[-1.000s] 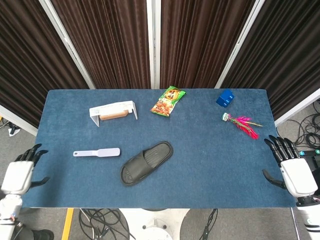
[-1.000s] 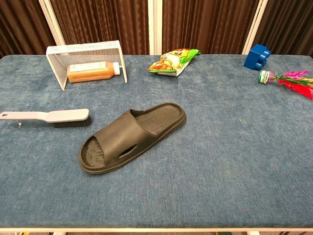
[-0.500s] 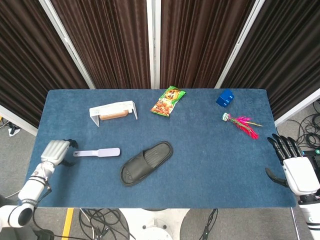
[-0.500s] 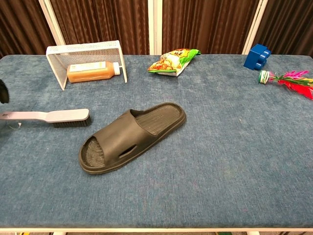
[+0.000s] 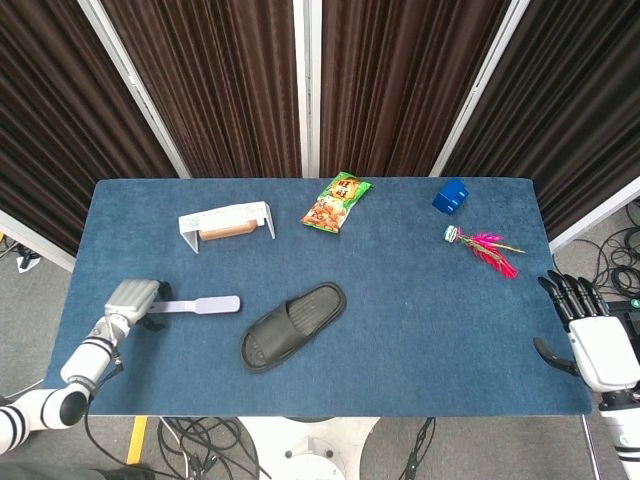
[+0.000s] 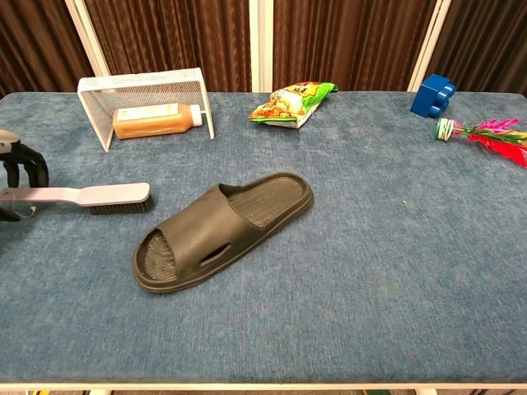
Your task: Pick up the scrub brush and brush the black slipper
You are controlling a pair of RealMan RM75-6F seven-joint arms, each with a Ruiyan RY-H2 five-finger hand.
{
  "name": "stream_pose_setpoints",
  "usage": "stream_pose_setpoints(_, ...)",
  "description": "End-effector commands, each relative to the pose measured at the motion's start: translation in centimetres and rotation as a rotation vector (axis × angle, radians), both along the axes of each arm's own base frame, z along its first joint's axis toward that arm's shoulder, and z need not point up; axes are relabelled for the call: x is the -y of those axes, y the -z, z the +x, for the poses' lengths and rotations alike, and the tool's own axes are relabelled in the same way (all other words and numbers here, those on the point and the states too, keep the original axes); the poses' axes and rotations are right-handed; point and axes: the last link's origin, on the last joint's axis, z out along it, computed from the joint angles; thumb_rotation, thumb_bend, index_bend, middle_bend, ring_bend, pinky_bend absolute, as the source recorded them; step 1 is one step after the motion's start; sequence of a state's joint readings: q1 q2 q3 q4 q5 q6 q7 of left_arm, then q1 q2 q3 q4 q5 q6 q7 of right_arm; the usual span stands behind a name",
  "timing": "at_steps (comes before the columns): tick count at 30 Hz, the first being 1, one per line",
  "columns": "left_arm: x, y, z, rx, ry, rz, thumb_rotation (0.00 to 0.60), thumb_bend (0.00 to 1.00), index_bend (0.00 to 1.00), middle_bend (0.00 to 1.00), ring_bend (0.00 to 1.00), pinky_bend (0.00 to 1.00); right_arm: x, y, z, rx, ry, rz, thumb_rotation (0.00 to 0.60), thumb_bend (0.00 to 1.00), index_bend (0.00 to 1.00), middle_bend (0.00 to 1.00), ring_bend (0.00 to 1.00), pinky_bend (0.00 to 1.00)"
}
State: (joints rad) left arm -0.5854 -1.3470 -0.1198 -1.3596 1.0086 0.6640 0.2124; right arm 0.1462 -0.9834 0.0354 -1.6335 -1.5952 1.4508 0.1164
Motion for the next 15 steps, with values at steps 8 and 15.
stream_pose_setpoints(8,-0.1,0.8,0.5,0.015,-0.027,-0.032,0.581,0.22,0.47,0.53,0.51,0.54,-0.1,0.0,-0.4,0.002,0.012,0.001,0.6,0.21,0.0,0.03,0.0,0.0)
stream_pose_setpoints(15,0.0,1.2,1.1,0.038,-0.028,-0.057,0.579,0.22,0.48,0.54,0.52,0.56,-0.2,0.0,-0.6,0.003,0.019,0.0,0.6,0.21,0.0,0.03,0.0,0.0)
